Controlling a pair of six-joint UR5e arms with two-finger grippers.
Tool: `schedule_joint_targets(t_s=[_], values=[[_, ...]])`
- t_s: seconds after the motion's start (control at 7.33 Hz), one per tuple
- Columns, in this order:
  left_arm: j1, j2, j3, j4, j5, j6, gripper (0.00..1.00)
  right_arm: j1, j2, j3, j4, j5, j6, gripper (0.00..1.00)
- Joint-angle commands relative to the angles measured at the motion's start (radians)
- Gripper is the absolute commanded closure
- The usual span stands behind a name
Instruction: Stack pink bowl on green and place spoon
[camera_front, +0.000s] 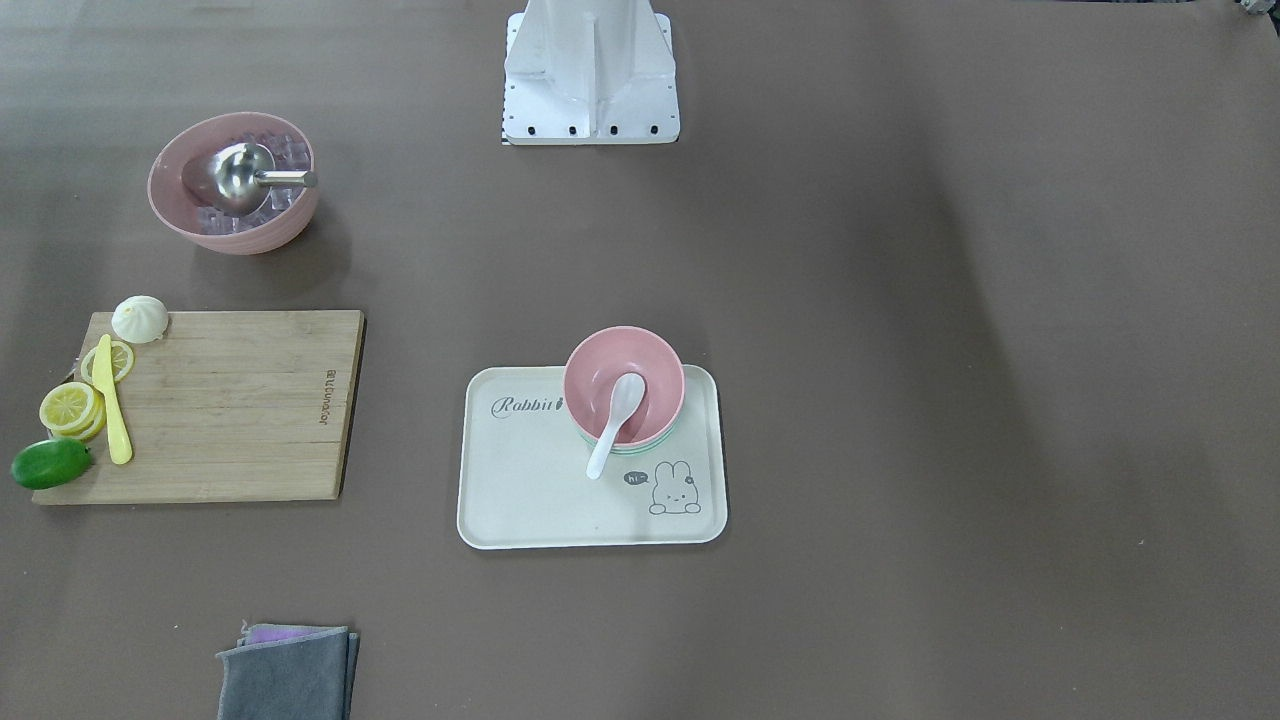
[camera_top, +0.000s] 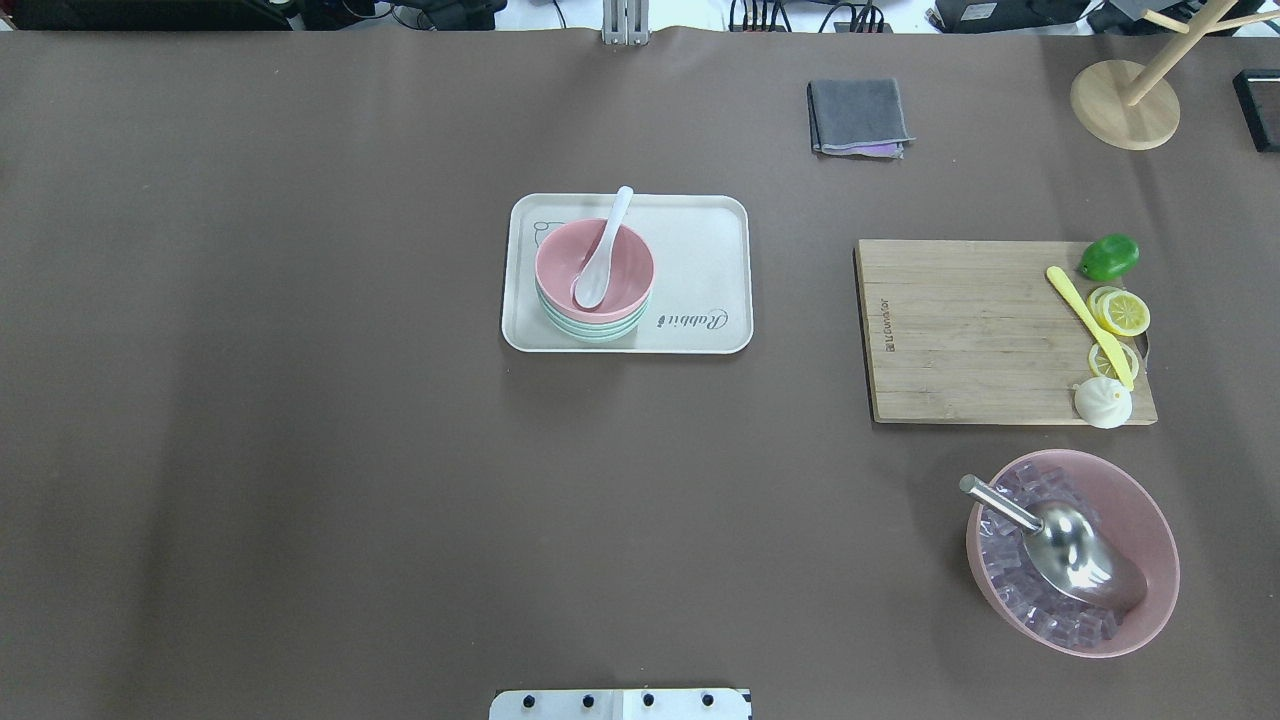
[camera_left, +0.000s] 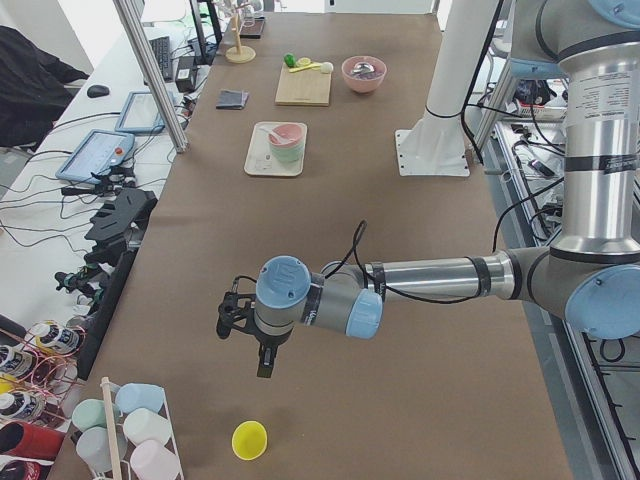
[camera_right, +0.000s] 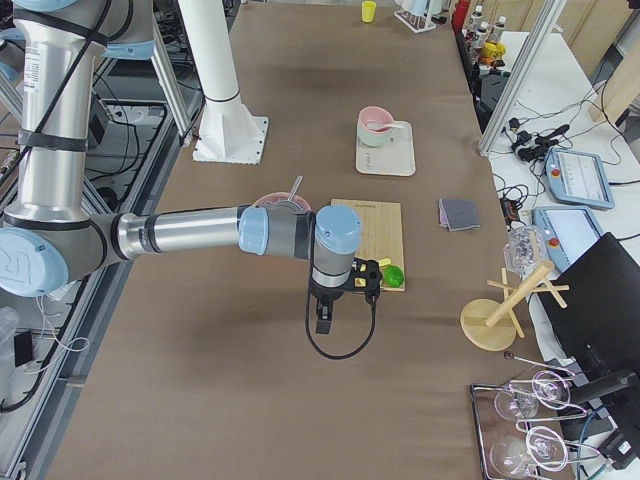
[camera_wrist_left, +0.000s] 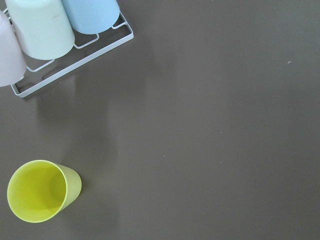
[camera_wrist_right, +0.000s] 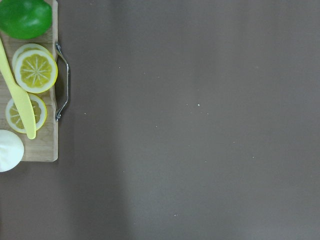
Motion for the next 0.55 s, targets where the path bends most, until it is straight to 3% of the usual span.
schedule_joint_targets(t_s=[0.0, 0.41], values=[[0.017, -0.034, -0.010, 0.002, 0.002, -0.129, 0.02, 0.012, 0.002, -0.034, 0.035, 0.009, 0.006, 0.00], [0.044, -0.048, -0.062, 0.044, 0.002, -0.131, 0.02, 0.017, -0.001, -0.035, 0.035, 0.050, 0.008, 0.00]])
